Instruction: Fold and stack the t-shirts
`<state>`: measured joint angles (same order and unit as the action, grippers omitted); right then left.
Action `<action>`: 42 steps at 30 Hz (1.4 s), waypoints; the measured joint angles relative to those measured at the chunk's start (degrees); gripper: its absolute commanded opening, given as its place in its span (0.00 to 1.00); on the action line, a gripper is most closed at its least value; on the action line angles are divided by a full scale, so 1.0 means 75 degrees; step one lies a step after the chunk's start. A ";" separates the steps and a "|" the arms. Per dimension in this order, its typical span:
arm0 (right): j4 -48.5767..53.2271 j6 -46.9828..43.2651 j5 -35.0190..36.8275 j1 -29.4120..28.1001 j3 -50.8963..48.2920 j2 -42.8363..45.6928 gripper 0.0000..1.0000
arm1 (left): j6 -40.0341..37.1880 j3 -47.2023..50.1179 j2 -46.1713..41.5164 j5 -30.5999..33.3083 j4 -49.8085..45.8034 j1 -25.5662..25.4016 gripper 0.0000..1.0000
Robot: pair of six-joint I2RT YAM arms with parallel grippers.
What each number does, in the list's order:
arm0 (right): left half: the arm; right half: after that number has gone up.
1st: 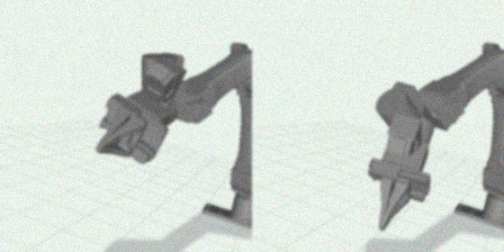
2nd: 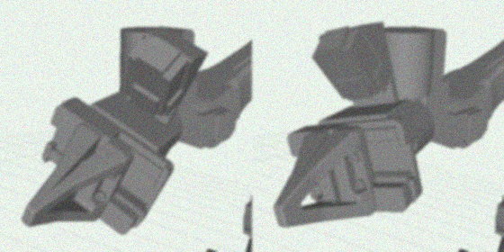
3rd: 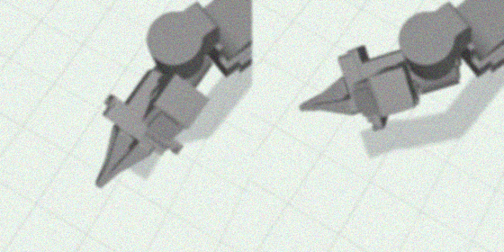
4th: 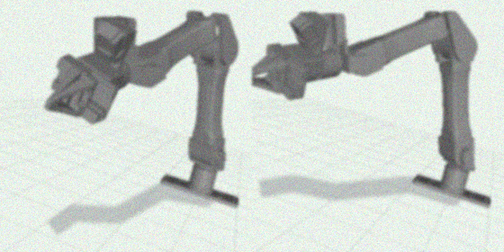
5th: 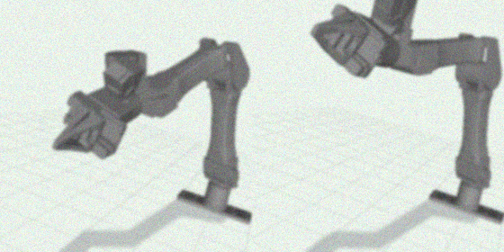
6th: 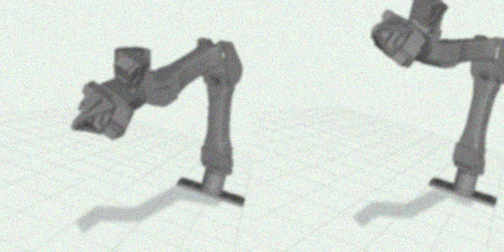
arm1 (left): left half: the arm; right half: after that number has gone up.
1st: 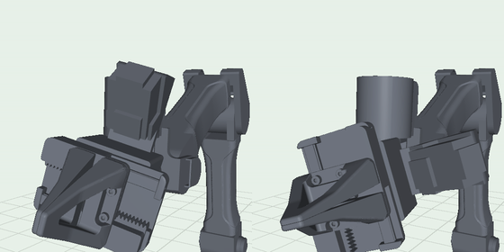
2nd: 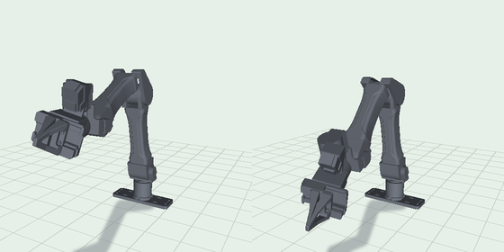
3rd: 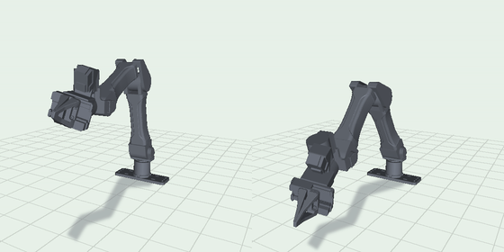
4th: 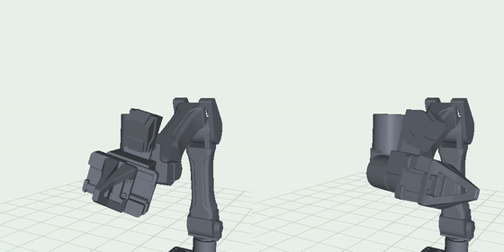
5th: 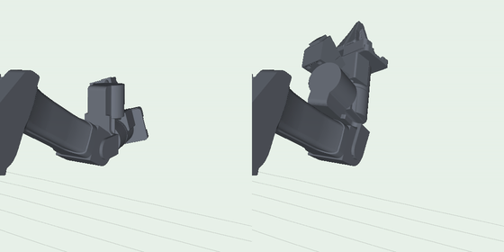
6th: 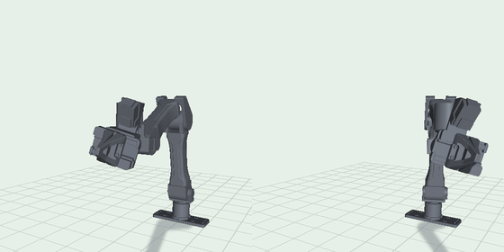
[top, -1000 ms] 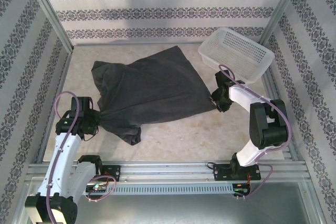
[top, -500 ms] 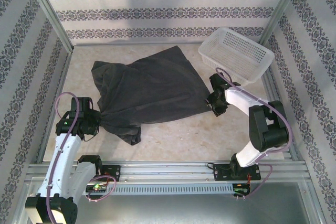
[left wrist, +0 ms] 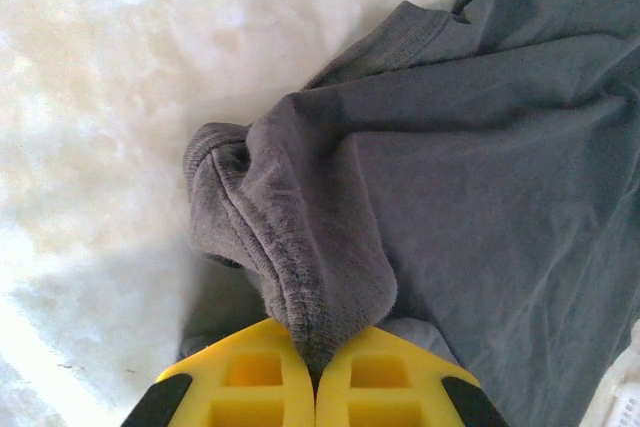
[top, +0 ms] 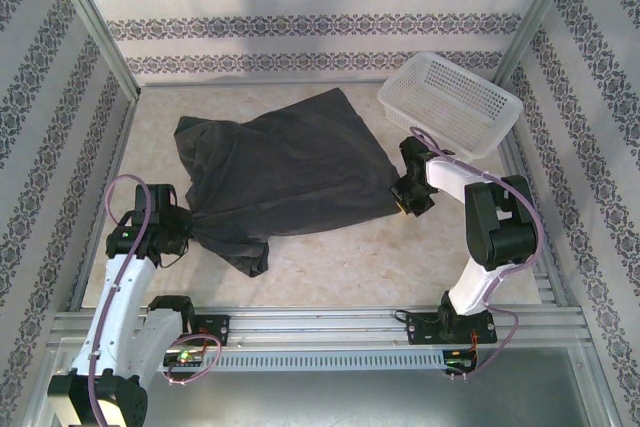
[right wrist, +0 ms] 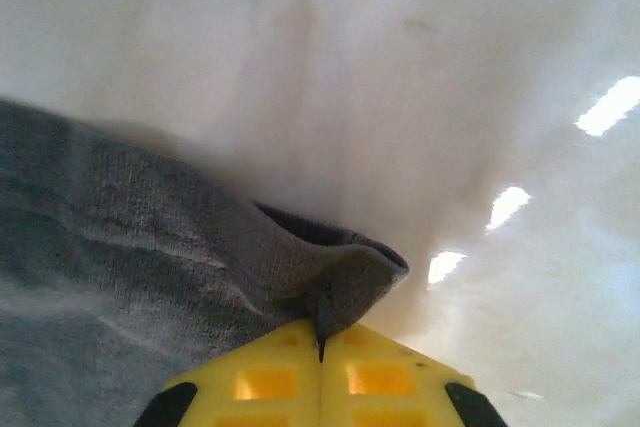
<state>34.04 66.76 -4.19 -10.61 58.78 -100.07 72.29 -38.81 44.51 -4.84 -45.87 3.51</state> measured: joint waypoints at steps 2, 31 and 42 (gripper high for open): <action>-0.0297 -0.0213 -0.0058 0.0000 0.0119 -0.0017 0.00 | -0.0006 0.0000 0.0000 -0.0052 0.0204 0.0000 0.00; -0.2576 -0.1568 -0.0530 0.0653 0.1751 0.5919 0.00 | -0.0641 -0.5161 -0.0822 0.0749 0.1647 0.0099 0.00; -0.3296 -0.1437 -0.1107 0.0577 0.2221 0.4004 0.00 | -0.0606 -0.5665 0.1014 0.0542 0.1597 0.0221 0.00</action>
<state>9.32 55.99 -12.49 -6.28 75.44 -70.04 67.75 -81.30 52.12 -0.78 -33.89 5.17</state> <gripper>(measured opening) 0.058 0.058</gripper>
